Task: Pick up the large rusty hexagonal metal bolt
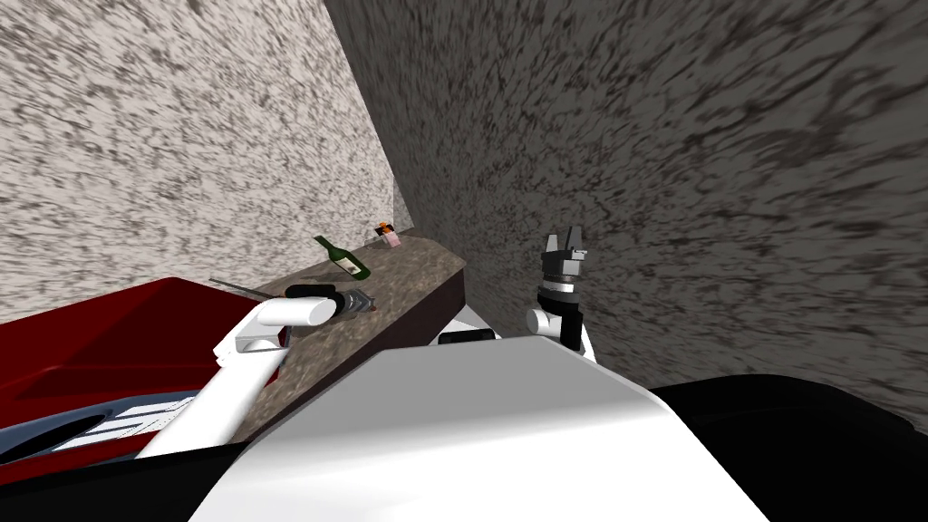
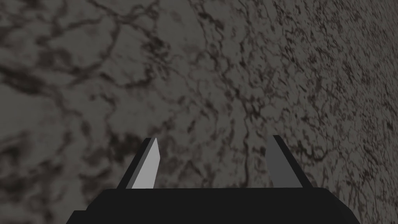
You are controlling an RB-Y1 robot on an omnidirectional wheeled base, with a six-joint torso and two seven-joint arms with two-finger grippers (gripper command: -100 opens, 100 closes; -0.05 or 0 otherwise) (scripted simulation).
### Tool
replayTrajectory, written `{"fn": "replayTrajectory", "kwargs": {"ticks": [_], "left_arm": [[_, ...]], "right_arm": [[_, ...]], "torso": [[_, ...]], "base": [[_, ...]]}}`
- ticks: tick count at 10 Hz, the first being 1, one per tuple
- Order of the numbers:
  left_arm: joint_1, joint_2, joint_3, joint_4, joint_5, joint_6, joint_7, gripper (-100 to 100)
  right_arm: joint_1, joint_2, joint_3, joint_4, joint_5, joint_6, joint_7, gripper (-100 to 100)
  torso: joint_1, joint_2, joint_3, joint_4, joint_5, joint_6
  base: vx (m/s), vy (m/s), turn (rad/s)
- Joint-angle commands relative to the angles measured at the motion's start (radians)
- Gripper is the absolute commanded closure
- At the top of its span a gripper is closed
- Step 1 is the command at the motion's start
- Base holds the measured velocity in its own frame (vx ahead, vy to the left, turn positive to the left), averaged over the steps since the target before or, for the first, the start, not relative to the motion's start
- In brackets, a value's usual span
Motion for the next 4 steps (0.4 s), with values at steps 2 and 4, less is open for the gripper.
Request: {"fn": "replayTrajectory", "kwargs": {"ticks": [2,4], "left_arm": [[0.015,0.02,0.008,-0.05,0.019,0.024,0.018,100],[0.015,0.016,0.008,-0.041,0.017,0.019,0.013,0]], "right_arm": [[0.0,0.0,0.0,0.0,0.0,0.0,0.0,0],[0.0,0.0,0.0,0.0,0.0,0.0,0.0,0]], "torso": [[0.0,0.0,0.0,0.0,0.0,0.0],[0.0,0.0,0.0,0.0,0.0,0.001]], "base": [[0.013,-0.003,0.107],[0.002,-0.001,0.007]]}}
